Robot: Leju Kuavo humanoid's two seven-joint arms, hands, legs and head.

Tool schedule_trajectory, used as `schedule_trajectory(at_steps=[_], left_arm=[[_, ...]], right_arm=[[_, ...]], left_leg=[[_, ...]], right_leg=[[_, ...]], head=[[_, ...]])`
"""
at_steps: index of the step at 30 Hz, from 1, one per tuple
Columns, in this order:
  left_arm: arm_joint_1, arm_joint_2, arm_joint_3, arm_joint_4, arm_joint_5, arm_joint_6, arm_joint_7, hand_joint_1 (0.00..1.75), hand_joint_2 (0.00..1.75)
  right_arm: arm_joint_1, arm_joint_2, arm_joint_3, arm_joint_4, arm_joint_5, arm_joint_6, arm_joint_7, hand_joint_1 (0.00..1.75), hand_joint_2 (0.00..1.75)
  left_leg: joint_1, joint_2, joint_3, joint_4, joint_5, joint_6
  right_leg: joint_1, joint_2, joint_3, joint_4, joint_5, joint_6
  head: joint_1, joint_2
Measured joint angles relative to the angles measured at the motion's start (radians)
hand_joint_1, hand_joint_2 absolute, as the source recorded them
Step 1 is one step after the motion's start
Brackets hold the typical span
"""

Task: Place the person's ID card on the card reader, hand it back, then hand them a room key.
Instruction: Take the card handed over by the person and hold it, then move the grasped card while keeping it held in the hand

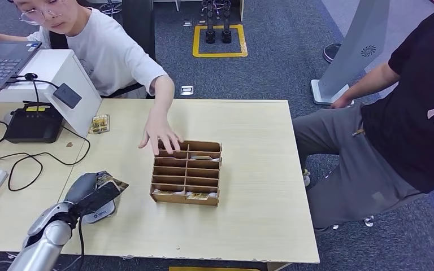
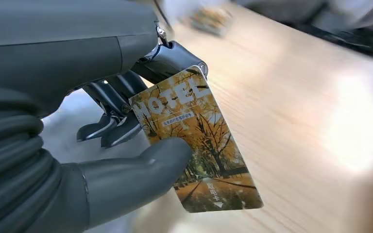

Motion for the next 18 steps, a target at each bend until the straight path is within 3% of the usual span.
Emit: schedule_trajectory(at_steps=[3, 6, 12, 18], left_arm=[[0.038, -0.021, 0.03, -0.088, 0.322, -0.176, -0.123, 1.75, 1.75], [0.052, -0.041, 0.055, -0.199, 0.499, -0.257, -0.133, 1.75, 1.75], [0.052, -0.053, 0.077, -0.304, 0.527, -0.269, -0.12, 1.75, 1.75], [0.052, -0.053, 0.094, -0.32, 0.464, -0.214, -0.108, 1.75, 1.75]], right_arm=[[0.0, 0.0, 0.0, 0.0, 0.005, 0.007, -0.001, 0.0, 0.0], [-0.001, 0.0, 0.0, 0.001, 0.007, 0.008, -0.002, 0.0, 0.0], [0.0, 0.0, 0.0, 0.001, 0.006, 0.008, -0.007, 0.0, 0.0], [0.0, 0.0, -0.001, 0.001, 0.005, 0.008, -0.01, 0.0, 0.0]], left_leg=[[0.0, 0.0, 0.0, 0.0, 0.0, 0.0], [0.0, 0.0, -0.001, 0.0, 0.0, 0.0], [0.0, 0.0, 0.0, 0.0, 0.001, 0.0], [0.0, 0.0, 0.0, 0.0, 0.001, 0.0]], right_leg=[[0.0, 0.0, 0.0, 0.0, 0.0, 0.0], [0.0, 0.0, 0.0, 0.0, 0.0, 0.0], [0.0, 0.0, 0.0, 0.0, 0.0, 0.0], [0.0, 0.0, 0.0, 0.0, 0.0, 0.0]], head=[[0.0, 0.0], [0.0, 0.0], [0.0, 0.0], [0.0, 0.0]])
